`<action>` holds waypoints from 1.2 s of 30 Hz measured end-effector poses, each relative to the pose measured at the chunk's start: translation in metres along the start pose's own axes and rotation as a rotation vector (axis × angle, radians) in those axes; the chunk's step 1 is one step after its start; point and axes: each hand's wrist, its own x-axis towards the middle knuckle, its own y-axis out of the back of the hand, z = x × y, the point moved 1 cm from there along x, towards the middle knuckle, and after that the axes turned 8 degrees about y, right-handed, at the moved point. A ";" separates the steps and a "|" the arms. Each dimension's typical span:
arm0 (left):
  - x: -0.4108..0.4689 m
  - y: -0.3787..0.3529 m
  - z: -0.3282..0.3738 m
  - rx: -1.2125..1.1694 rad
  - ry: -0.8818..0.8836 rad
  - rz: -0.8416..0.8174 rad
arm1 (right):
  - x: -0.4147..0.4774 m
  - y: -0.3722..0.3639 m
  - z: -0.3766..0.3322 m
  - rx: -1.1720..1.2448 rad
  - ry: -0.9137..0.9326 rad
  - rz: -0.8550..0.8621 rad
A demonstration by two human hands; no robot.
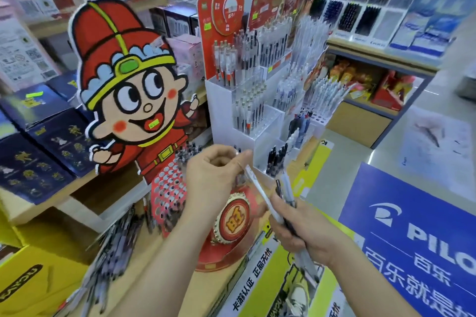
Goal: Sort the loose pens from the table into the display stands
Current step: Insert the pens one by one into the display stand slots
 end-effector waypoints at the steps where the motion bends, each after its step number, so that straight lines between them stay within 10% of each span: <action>1: 0.007 -0.011 0.002 -0.012 -0.007 0.021 | 0.001 0.017 0.000 -0.030 -0.013 -0.003; 14: 0.102 -0.110 0.028 0.096 0.029 0.281 | 0.046 0.200 -0.031 0.395 -0.061 0.164; 25: 0.139 -0.182 0.011 0.015 0.039 0.032 | 0.113 0.236 -0.050 0.311 -0.023 0.146; 36: 0.236 -0.284 0.018 0.348 -0.101 -0.023 | 0.149 0.343 -0.082 0.412 -0.051 0.522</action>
